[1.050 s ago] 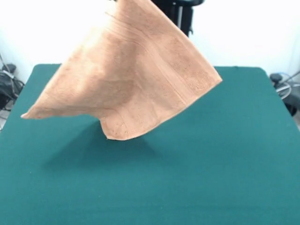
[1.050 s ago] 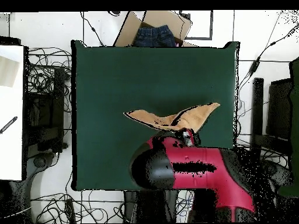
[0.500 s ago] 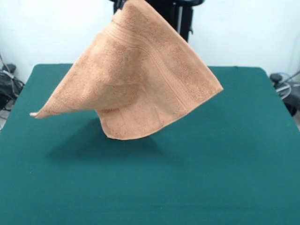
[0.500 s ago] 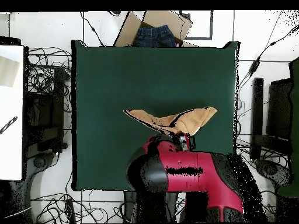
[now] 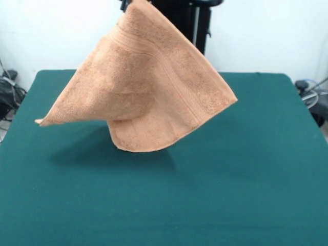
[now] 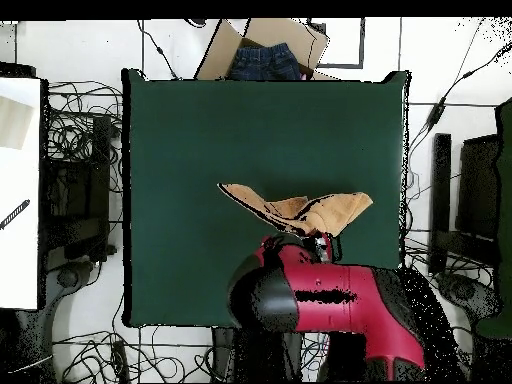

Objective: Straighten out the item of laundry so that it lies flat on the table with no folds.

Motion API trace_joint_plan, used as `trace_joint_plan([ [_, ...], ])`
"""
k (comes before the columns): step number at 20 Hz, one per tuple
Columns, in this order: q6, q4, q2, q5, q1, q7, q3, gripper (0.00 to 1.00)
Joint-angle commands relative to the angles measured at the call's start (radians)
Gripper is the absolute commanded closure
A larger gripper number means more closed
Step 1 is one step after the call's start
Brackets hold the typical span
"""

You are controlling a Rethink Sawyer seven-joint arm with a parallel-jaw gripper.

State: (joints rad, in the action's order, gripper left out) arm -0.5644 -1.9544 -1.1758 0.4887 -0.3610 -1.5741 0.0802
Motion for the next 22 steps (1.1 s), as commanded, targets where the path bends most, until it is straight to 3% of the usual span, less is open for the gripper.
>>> trace_joint_plan([
  [1,-0.064,-0.077,0.007,-0.092,-0.065,-0.042,0.017,1.00],
  [10,-0.265,0.006,-0.087,-0.192,-0.194,0.200,0.091,1.00],
  [14,-0.405,0.102,-0.105,-0.216,-0.242,0.280,0.130,1.00],
  [22,-0.642,0.323,-0.025,-0.233,-0.322,0.384,0.246,1.00],
])
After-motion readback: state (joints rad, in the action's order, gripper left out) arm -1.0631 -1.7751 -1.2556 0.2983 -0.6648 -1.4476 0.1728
